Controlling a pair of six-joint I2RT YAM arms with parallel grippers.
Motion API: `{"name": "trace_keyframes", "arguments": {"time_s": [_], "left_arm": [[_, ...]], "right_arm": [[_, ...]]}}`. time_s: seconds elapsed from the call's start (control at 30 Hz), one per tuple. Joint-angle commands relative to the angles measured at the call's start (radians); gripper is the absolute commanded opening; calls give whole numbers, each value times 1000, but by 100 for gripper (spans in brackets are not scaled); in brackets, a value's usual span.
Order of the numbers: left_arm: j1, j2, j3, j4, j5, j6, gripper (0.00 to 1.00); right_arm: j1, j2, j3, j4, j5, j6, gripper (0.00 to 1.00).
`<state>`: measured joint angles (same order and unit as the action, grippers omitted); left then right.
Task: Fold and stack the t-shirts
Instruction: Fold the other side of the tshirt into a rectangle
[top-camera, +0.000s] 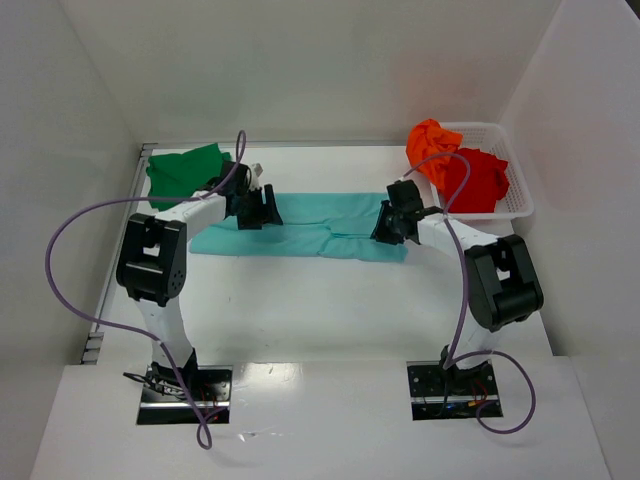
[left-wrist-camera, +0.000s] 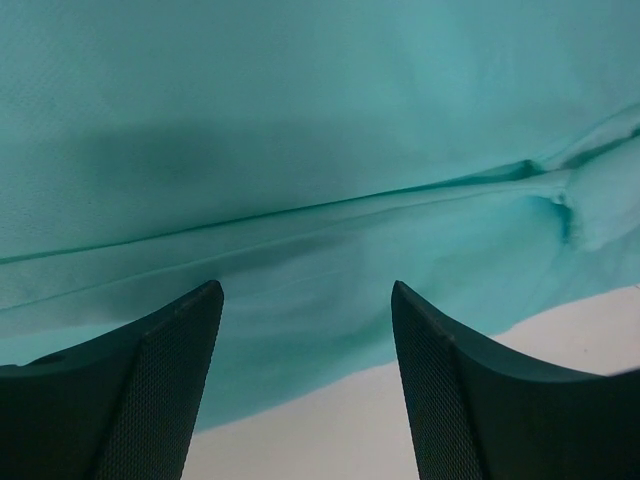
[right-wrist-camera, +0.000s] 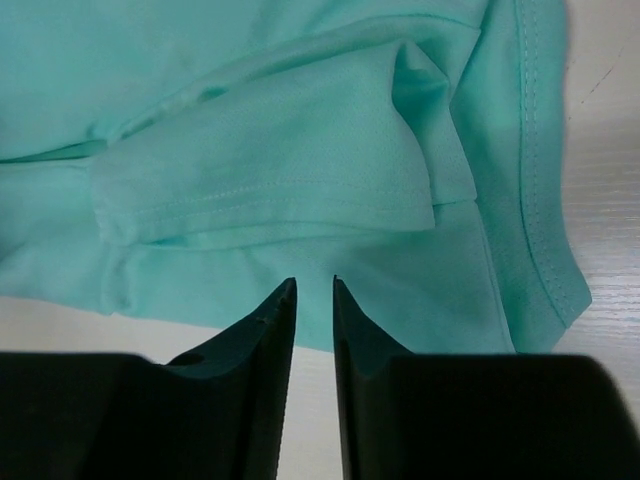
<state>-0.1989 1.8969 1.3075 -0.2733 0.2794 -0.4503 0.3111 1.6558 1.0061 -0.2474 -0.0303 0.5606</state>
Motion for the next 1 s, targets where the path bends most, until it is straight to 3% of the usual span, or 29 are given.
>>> {"name": "trace_keyframes", "arguments": {"time_s": [0.0,0.43,0.73,0.97], "left_arm": [[1,53,13,-3,-34,13,76],[-8,113,33,-64,-141,4,77],[-8,143,33,-73,-132,4,77],[-17,153,33,-82,-132,4,77]], "right_arm": [[11,41,-17,8,15,-1,28],[11,128,37,37,47,-1,32],[11,196,97,37,66,19,33],[11,182,108,46,85,38,45]]}}
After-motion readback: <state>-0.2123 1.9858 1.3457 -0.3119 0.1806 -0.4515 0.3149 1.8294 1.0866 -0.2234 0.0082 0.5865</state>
